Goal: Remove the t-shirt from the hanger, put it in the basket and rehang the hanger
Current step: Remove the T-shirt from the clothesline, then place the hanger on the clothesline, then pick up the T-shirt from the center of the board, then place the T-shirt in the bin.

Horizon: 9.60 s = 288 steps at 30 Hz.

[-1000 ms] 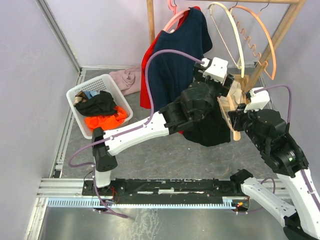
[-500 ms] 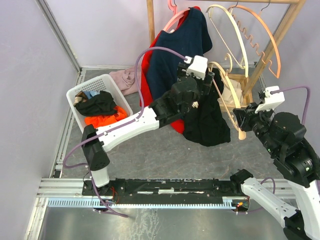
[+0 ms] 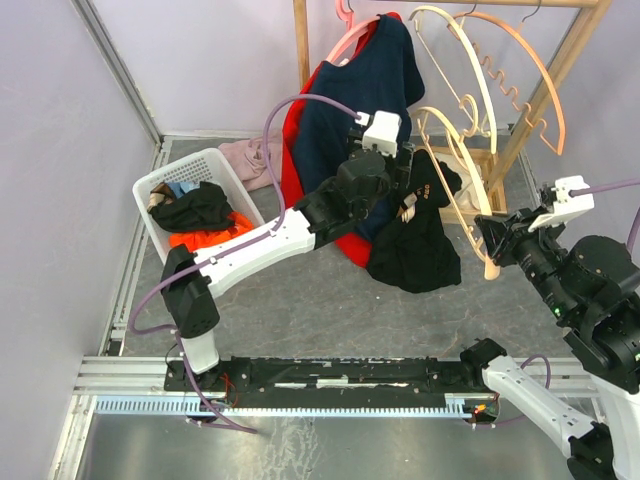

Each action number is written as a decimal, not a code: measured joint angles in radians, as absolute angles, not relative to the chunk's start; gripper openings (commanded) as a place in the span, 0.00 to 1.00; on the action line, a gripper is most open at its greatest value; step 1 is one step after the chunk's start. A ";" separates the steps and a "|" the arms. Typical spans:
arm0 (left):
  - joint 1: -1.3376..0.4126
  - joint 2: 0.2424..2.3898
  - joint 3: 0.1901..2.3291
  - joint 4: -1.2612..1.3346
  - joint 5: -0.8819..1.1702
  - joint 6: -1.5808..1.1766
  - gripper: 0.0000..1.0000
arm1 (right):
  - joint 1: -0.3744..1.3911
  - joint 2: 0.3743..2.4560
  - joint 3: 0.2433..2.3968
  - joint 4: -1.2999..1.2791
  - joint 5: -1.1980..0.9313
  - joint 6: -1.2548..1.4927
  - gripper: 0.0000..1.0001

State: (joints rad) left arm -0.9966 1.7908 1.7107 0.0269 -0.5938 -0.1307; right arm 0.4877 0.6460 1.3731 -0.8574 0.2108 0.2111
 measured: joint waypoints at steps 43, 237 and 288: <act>-0.997 1.512 1.206 0.180 -0.460 -0.228 0.79 | 0.488 1.097 1.594 -0.461 0.319 0.124 0.01; -1.224 1.807 0.963 -0.062 -0.499 -0.543 0.63 | 0.350 0.840 1.390 -0.521 0.247 0.204 0.65; -1.093 1.062 1.260 -0.855 -1.185 -0.599 0.03 | 0.350 0.822 1.386 -0.509 0.203 0.224 0.65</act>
State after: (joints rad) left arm -1.0935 1.0622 1.2602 -0.8551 -1.1847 -0.5995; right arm 0.3504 0.8215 1.3865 -0.5091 0.2031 0.2241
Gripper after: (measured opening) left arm 0.158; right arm 0.653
